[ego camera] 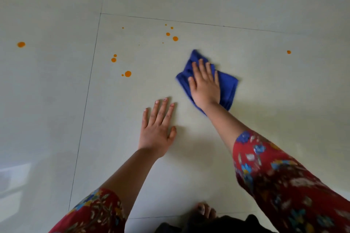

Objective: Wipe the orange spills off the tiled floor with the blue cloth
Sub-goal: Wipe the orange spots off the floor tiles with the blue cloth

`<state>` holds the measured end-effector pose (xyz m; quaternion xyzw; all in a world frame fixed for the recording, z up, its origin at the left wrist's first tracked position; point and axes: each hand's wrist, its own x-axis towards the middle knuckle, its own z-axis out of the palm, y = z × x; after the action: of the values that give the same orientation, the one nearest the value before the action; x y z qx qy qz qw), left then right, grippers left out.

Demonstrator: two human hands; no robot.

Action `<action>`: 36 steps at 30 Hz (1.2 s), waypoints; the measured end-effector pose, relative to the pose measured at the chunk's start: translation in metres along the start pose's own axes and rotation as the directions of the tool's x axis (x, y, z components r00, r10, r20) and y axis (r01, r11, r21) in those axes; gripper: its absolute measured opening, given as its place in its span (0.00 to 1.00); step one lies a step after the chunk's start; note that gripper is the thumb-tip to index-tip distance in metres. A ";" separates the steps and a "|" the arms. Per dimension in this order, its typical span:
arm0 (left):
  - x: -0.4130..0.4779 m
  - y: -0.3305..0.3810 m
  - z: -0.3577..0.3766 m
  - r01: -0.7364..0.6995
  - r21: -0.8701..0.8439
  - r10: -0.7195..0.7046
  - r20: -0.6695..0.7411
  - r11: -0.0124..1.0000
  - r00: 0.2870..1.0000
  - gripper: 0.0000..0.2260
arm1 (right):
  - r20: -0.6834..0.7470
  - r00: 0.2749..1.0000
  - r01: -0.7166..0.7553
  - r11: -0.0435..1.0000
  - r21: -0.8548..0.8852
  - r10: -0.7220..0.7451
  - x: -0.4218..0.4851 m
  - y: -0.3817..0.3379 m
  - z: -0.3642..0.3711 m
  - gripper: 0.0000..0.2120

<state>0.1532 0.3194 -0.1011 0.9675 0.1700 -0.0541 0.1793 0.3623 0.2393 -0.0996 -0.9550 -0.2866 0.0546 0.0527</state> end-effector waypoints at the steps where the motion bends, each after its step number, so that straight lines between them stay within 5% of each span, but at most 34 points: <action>1: 0.001 0.001 -0.001 -0.005 -0.009 0.005 -0.001 1.000 1.000 0.31 | 0.020 0.990 0.140 0.990 -0.025 -0.139 -0.017 -0.005 0.003 0.27; 4: 0.000 -0.002 -0.003 0.003 -0.051 -0.004 -0.018 0.999 1.000 0.28 | 0.069 0.942 0.329 0.944 -0.027 -0.327 -0.052 0.012 0.003 0.26; 10: -0.001 -0.046 -0.022 0.216 -0.057 -0.222 -0.140 0.975 0.965 0.27 | 0.002 0.994 -0.113 0.994 -0.004 0.113 0.029 -0.014 0.002 0.26; 13: 0.003 -0.082 -0.036 0.296 -0.040 -0.298 -0.191 0.954 0.935 0.28 | 0.012 0.988 0.157 0.988 -0.002 -0.157 0.021 -0.057 0.010 0.28; 15: 0.005 -0.105 -0.046 0.368 -0.052 -0.370 -0.218 0.928 0.903 0.28 | 0.035 0.898 0.439 0.898 -0.028 -0.438 -0.007 -0.060 0.015 0.27; 17: 0.006 -0.124 -0.051 0.437 -0.086 -0.445 -0.230 0.895 0.866 0.28 | 0.049 0.837 0.547 0.837 -0.016 -0.545 -0.012 -0.043 0.013 0.26; 19: 0.007 -0.131 -0.050 0.467 -0.113 -0.480 -0.238 0.877 0.844 0.28 | 0.025 0.902 0.432 0.902 -0.012 -0.432 0.011 -0.029 0.010 0.26; 21: 0.008 -0.132 -0.048 0.468 -0.116 -0.482 -0.239 0.876 0.843 0.27 | -0.008 0.986 0.167 0.986 -0.017 -0.168 0.046 -0.033 0.008 0.27; 23: 0.009 -0.132 -0.047 0.467 -0.125 -0.483 -0.238 0.875 0.842 0.27 | -0.014 1.000 -0.010 1.000 0.000 0.010 0.075 -0.055 0.009 0.26; 25: 0.008 -0.132 -0.047 0.465 -0.129 -0.483 -0.233 0.876 0.844 0.27 | 0.007 0.998 0.056 0.998 0.013 -0.056 0.078 -0.080 0.010 0.26; 29: 0.008 -0.133 -0.047 0.464 -0.134 -0.483 -0.226 0.875 0.846 0.27 | 0.043 0.905 0.422 0.906 0.009 -0.422 0.038 -0.069 0.013 0.27; 34: 0.007 -0.133 -0.045 0.470 -0.142 -0.491 -0.224 0.871 0.842 0.27 | -0.008 0.997 -0.080 0.997 -0.006 0.080 0.118 -0.046 0.002 0.26; 36: 0.009 -0.134 -0.046 0.469 -0.138 -0.489 -0.221 0.872 0.844 0.28 | -0.007 0.994 -0.107 0.994 0.025 0.107 0.157 -0.073 -0.001 0.26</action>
<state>0.1166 0.4565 -0.1034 0.8855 0.4291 0.0313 0.1753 0.4531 0.3862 -0.1008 -0.9685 -0.2341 0.0569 0.0627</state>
